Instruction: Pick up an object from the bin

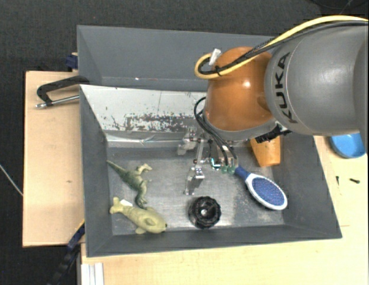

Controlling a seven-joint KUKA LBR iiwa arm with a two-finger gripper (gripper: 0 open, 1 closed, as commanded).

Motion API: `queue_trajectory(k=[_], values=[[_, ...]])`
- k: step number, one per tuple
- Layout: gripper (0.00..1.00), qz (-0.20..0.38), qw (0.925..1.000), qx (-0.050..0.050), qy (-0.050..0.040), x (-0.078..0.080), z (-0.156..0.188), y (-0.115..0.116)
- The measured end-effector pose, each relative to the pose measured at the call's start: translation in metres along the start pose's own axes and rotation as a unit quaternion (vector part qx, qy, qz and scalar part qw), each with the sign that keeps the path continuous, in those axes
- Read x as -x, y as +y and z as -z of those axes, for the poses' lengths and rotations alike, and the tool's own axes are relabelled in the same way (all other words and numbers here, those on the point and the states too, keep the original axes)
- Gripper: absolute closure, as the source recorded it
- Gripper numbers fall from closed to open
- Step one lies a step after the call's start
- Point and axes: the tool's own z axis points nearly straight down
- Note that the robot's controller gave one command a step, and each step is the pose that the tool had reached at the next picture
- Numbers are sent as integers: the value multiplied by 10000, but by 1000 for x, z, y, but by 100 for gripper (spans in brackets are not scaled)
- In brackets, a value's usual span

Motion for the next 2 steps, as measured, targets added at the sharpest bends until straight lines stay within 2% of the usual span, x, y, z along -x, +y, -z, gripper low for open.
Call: queue_trajectory(k=[1,2], values=[[0,326,9994,6,-64,-43,-99,-20],[0,1041,9945,-1,-72,-47,-96,-87]])
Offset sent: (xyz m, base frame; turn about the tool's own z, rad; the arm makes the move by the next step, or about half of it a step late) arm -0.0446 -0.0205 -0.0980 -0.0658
